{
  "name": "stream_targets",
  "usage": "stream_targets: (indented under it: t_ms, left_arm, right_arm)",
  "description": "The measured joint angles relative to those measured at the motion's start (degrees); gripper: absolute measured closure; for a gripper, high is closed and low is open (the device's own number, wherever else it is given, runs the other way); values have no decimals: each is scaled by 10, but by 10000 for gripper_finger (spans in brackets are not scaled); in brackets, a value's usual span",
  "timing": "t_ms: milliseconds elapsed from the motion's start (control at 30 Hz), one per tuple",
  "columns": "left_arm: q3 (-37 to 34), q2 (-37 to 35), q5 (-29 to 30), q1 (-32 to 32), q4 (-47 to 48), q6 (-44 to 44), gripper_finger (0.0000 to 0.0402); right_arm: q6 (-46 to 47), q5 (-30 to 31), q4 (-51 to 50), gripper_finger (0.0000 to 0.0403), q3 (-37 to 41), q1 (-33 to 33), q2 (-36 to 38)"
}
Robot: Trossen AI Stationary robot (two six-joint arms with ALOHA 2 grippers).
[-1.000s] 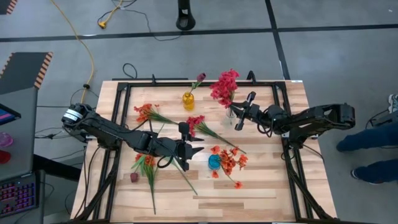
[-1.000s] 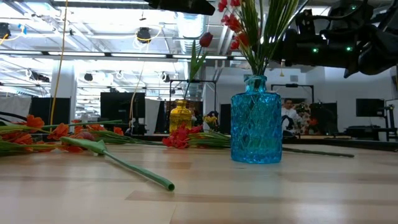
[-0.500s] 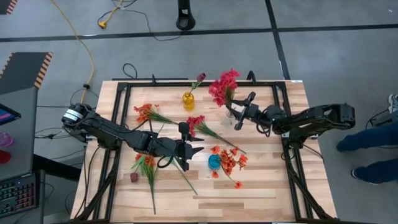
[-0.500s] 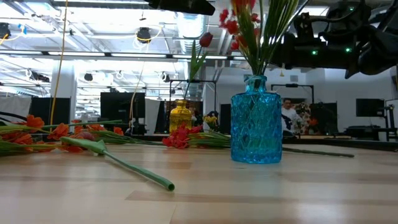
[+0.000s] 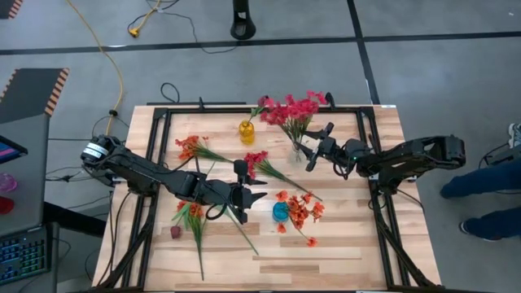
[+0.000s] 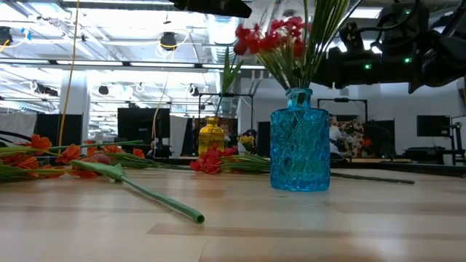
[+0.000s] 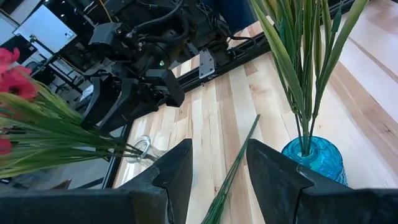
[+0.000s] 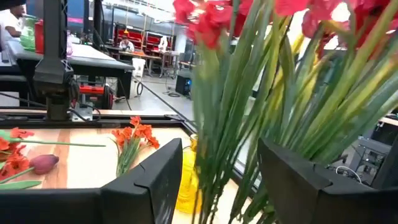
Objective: Sort flowers into vase by color
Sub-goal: Put the right dark red flower into the yellow vase
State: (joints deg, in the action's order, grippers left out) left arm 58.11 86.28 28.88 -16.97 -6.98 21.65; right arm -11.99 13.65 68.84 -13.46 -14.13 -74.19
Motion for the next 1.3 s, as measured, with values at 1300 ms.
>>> stream_targets:
  t_ms: [1300]
  left_arm:
    - [0,0,54,-22,41,-170,262]
  right_arm:
    - [-3,0,-4,168,0,96,0]
